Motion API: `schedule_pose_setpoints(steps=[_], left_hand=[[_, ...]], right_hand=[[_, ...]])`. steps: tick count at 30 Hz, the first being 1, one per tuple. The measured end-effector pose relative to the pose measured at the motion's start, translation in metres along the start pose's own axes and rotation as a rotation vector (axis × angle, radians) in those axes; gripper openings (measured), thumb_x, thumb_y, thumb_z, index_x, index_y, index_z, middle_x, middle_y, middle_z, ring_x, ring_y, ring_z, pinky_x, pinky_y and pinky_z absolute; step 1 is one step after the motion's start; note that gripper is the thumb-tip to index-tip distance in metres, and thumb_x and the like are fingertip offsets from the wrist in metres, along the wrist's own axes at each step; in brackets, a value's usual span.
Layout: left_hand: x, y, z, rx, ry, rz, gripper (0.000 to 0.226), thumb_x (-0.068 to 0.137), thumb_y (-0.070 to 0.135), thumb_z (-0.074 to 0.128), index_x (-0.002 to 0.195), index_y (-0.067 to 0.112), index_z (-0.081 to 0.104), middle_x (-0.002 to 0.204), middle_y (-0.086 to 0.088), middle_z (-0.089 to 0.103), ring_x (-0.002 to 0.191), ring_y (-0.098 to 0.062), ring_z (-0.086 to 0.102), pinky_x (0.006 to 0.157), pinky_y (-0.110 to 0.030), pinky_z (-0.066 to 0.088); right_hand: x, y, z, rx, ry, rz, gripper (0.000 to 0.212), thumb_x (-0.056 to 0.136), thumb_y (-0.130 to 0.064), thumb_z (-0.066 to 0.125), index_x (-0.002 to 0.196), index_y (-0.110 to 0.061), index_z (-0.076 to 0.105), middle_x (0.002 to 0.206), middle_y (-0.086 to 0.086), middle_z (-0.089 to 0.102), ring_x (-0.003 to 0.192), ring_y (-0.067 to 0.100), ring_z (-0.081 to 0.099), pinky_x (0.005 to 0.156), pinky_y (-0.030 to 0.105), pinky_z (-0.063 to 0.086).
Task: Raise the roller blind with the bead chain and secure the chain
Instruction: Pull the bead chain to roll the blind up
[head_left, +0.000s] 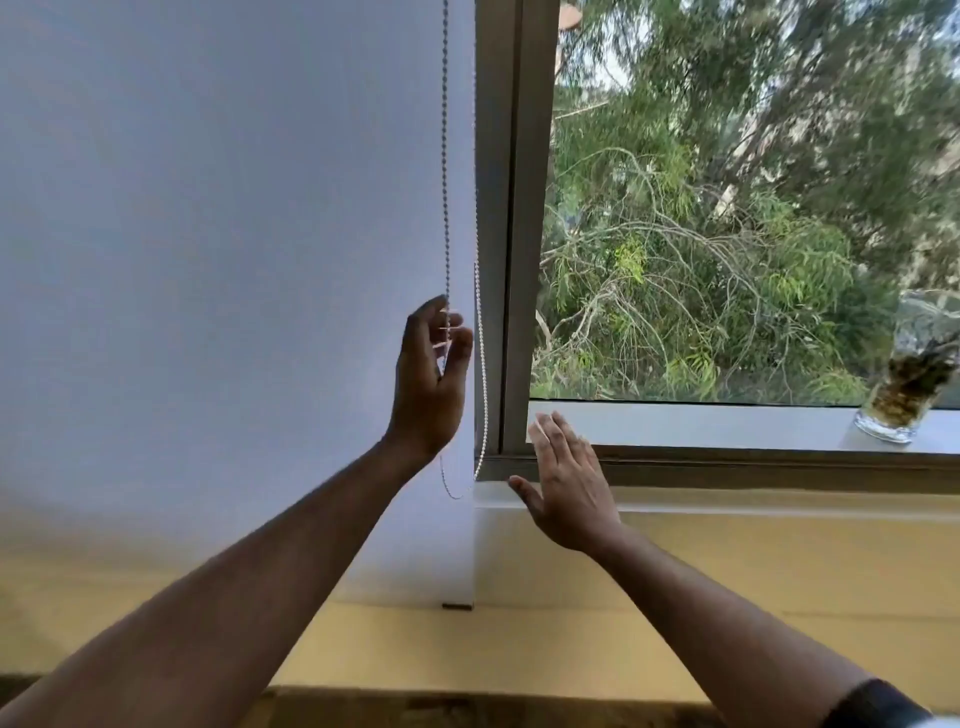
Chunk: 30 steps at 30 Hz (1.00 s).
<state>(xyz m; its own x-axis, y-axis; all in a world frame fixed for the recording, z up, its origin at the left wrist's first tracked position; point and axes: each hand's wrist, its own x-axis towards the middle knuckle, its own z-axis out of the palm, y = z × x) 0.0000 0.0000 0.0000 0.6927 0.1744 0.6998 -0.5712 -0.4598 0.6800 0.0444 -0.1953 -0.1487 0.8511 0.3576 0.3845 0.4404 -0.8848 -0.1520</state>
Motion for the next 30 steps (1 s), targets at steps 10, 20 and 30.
schedule_pose_setpoints(steps=[10,20,30], left_hand=[[-0.008,0.019,0.03,-0.23,0.091,-0.169,0.036,0.107,0.02,0.036,0.074,0.009,0.048,0.061,-0.003,0.042,0.054,-0.021,0.036,0.059,-0.042,0.034],[-0.03,0.007,0.049,-0.257,0.036,-0.255,0.041,0.108,0.013,0.039,0.074,0.017,0.062,0.052,0.006,0.043,0.046,-0.012,0.035,0.042,-0.025,0.029],[-0.046,-0.002,0.052,-0.271,0.005,-0.183,0.034,0.1,0.004,0.045,0.066,-0.003,0.048,0.054,-0.003,0.042,0.052,-0.009,0.032,0.047,-0.023,0.025]], right_hand=[[0.003,-0.016,-0.03,0.58,0.132,0.031,0.049,0.104,-0.04,0.048,0.143,-0.011,0.049,0.144,0.011,0.054,0.134,0.025,0.05,0.113,0.043,0.042],[0.062,-0.072,-0.14,1.423,0.155,-0.028,0.024,0.107,-0.017,0.047,0.115,-0.005,0.067,0.097,0.012,0.072,0.092,0.022,0.07,0.081,0.036,0.058],[0.08,-0.118,-0.161,1.529,0.307,-0.208,0.03,0.11,-0.011,0.038,0.092,-0.018,0.061,0.053,-0.003,0.033,0.043,0.006,0.024,0.04,0.019,0.02]])
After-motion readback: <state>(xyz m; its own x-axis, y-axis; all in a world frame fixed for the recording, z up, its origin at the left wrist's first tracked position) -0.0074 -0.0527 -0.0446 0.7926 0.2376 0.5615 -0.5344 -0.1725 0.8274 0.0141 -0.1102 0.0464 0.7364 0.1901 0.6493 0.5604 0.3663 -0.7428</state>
